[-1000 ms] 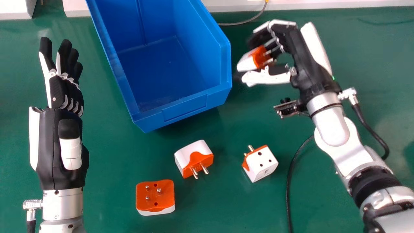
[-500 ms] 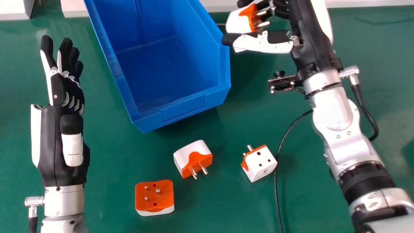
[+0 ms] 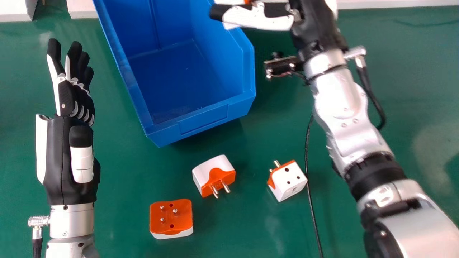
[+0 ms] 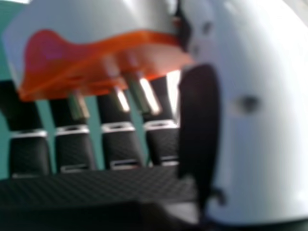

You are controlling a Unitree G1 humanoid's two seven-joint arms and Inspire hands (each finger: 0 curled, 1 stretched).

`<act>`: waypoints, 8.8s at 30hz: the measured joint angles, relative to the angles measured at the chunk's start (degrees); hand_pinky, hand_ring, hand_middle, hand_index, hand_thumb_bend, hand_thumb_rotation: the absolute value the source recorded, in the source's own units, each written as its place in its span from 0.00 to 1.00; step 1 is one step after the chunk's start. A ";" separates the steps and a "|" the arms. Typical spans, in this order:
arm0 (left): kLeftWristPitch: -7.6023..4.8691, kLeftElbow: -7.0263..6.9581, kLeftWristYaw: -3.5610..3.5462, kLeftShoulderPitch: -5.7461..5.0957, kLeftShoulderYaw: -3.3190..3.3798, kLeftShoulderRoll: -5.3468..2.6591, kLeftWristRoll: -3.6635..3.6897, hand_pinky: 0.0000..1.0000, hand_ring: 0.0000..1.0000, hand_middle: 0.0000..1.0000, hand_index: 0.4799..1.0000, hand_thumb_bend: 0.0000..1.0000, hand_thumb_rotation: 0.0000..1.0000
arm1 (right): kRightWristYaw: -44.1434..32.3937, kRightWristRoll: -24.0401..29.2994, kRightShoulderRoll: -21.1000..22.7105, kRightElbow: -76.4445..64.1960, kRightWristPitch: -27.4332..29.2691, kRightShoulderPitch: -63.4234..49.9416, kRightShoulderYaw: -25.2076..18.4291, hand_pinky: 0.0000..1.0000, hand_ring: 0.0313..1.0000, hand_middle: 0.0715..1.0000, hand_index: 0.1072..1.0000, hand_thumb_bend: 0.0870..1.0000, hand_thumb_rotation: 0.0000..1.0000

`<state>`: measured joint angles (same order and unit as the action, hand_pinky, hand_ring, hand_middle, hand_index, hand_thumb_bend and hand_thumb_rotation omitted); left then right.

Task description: Pick all objects and put in blue box

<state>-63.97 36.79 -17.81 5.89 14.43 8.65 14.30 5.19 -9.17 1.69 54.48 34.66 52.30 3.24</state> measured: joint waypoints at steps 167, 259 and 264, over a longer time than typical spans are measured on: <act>-0.21 -5.93 4.17 -4.40 -2.43 -0.31 -3.12 1.00 1.00 1.00 1.00 0.96 1.00 | -24.27 -17.70 32.86 -38.74 0.98 -45.36 6.81 0.85 0.96 0.97 0.94 1.00 0.27; -0.14 -6.07 3.75 -3.91 -2.28 -0.12 -2.42 1.00 1.00 1.00 1.00 0.97 1.00 | 8.54 -33.96 26.25 -6.67 -0.64 -21.44 30.93 0.44 0.51 0.60 0.60 0.84 0.01; -0.14 -6.07 3.83 -3.91 -2.28 -0.19 -2.43 1.00 1.00 1.00 1.00 0.97 1.00 | 10.79 -34.48 26.64 -6.23 0.26 -21.44 31.30 0.40 0.46 0.55 0.54 0.71 0.03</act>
<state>-64.11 30.72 -13.98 1.97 12.15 8.46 11.87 15.98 -43.65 28.33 48.25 34.92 30.86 34.54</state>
